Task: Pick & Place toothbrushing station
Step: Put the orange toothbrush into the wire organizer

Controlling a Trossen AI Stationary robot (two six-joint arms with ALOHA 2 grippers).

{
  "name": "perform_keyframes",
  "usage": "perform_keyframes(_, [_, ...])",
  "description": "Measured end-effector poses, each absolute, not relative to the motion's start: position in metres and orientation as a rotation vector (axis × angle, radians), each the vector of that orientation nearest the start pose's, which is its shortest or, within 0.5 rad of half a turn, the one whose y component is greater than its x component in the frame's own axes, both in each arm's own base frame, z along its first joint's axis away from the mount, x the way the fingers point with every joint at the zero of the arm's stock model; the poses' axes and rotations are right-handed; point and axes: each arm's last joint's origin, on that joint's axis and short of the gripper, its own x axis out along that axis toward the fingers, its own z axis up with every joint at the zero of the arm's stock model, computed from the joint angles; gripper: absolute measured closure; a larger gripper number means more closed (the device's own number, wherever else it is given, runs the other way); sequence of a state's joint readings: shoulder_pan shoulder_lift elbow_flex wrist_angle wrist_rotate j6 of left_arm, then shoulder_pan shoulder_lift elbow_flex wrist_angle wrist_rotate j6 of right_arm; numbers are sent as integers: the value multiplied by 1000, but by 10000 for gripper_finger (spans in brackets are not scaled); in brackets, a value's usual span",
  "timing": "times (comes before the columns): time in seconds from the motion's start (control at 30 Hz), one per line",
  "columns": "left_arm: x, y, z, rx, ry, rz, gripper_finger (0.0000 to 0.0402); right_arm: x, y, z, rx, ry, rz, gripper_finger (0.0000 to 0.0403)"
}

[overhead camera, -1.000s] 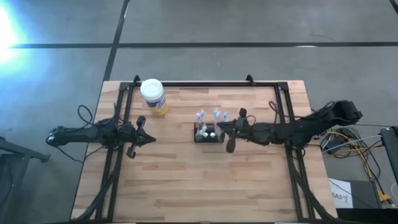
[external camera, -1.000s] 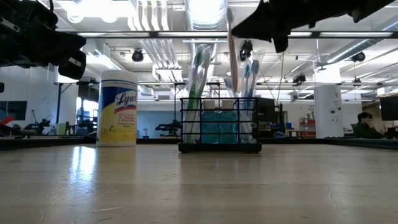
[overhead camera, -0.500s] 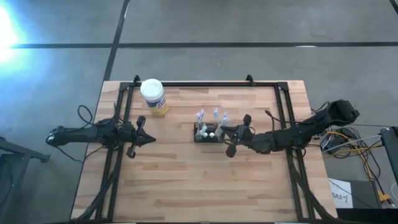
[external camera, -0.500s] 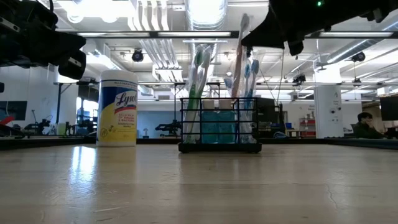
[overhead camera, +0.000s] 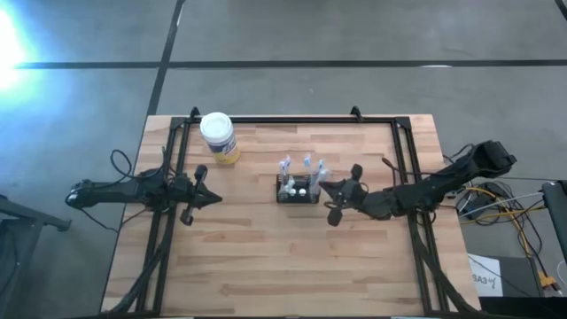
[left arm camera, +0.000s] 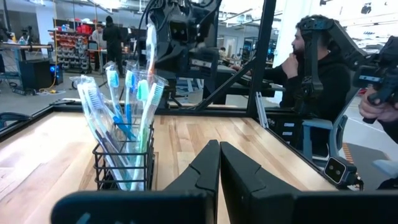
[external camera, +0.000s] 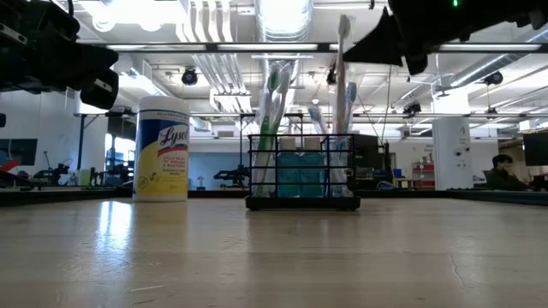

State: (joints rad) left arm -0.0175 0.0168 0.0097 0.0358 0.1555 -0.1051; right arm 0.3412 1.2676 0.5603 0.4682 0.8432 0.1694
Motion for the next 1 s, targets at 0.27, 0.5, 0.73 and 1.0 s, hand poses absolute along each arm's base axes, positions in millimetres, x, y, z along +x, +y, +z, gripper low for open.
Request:
perform_keyframes(0.27, [98, -6, 168, -105, -14, -174, 385, 234, 59, 201, 97, 175, -567, 395])
perform_keyframes(0.5, [98, -6, 167, -100, -9, -174, 385, 238, 60, 188, 83, 212, -584, 395])
perform_keyframes(0.73, [98, -6, 167, -100, -5, -173, 385, 255, 63, 178, 52, 258, -599, 395])
perform_keyframes(1.0, [99, -6, 166, -102, 0, -173, 385, 264, 62, 156, 80, 294, -663, 395])
